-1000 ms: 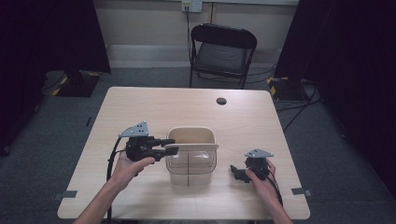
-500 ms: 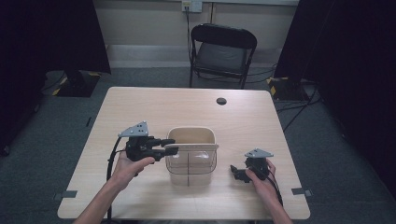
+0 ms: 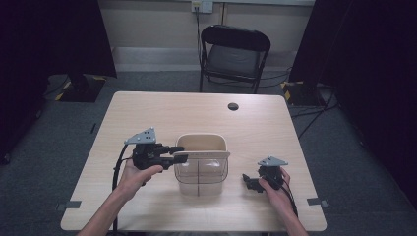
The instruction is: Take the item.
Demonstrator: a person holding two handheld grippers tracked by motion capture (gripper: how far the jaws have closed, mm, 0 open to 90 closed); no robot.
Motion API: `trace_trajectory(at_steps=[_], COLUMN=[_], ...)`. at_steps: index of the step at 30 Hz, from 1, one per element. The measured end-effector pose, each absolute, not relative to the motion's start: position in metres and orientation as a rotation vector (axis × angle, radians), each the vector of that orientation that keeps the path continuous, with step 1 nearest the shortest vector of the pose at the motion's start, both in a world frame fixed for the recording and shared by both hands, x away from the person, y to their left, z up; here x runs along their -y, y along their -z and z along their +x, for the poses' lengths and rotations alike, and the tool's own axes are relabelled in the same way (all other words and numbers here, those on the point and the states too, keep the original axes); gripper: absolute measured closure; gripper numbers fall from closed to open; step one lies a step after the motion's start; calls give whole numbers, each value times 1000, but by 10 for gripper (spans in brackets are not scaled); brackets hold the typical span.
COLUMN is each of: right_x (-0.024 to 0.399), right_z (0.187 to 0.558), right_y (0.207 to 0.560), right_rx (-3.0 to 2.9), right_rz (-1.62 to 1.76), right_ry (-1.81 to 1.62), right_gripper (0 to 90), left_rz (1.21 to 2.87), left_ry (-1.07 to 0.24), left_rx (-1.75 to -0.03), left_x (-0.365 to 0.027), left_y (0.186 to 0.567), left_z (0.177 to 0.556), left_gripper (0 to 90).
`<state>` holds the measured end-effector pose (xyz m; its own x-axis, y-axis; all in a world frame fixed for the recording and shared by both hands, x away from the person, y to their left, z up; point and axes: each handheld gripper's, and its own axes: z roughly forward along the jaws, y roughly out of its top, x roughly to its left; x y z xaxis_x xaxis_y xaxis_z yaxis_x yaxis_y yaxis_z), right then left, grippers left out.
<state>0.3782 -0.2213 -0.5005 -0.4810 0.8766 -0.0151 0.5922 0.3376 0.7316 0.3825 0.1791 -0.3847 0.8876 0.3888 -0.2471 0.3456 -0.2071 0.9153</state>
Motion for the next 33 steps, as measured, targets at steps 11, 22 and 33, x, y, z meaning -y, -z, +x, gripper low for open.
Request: trace_trajectory(at_steps=[11,22,33], right_x=[221,221,221], right_z=[378,378,378], right_y=[501,501,501], right_rx=[-2199,-2199,-2199], right_rz=[1292,1293,1292], right_ry=[-945,-945,-945], right_gripper=[121,121,121], left_rz=[1817,1818,1820], left_ry=[-44,-45,-46], left_rx=[-552,-551,-551], left_x=[-179,-179,-179], left_y=[384,384,384], left_z=[382,382,382], left_gripper=[603,603,602])
